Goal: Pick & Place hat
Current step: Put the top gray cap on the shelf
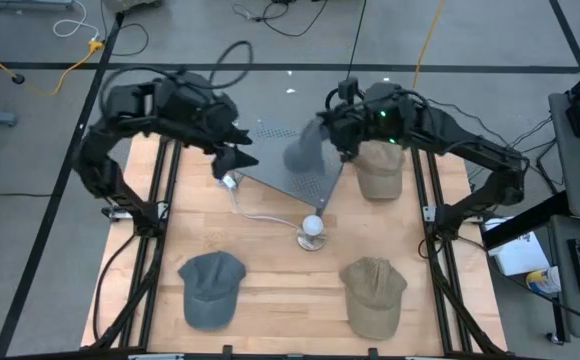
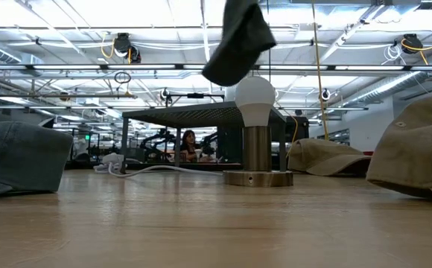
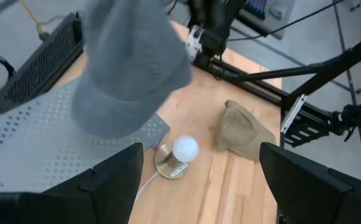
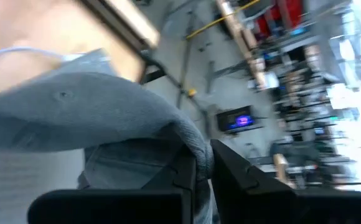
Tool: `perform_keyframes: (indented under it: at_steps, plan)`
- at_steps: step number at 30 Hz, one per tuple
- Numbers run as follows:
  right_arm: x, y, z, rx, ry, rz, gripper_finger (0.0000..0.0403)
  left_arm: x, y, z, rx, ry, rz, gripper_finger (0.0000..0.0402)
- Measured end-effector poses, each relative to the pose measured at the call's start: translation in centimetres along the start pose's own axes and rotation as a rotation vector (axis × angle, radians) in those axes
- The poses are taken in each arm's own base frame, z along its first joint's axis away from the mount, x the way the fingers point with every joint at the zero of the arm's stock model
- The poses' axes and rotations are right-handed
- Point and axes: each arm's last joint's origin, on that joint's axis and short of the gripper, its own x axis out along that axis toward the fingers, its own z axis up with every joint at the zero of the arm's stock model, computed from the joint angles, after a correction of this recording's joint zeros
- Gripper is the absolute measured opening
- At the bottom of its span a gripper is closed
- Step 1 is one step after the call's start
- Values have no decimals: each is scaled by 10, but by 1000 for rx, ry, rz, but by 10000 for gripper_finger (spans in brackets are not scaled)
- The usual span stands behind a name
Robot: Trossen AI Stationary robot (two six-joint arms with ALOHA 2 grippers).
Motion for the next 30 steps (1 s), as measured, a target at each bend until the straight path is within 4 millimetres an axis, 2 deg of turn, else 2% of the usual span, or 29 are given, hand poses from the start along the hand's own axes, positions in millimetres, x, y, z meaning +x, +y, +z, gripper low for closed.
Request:
perform_keyframes:
  at_steps: [6,14,22,30]
  plan:
    - [37,-13,1,-40,-50,-166,19,-26,-2,-5,43,-55,-14,326]
    - [92,-10,3,-60,-96,-300,19,-42,-3,-9,71,-87,-22,322]
    - [146,11,0,-65,-106,-339,19,-43,-3,-9,83,-89,-22,303]
    - [178,34,-8,-16,-66,-276,19,-43,-3,-9,107,-90,-20,296]
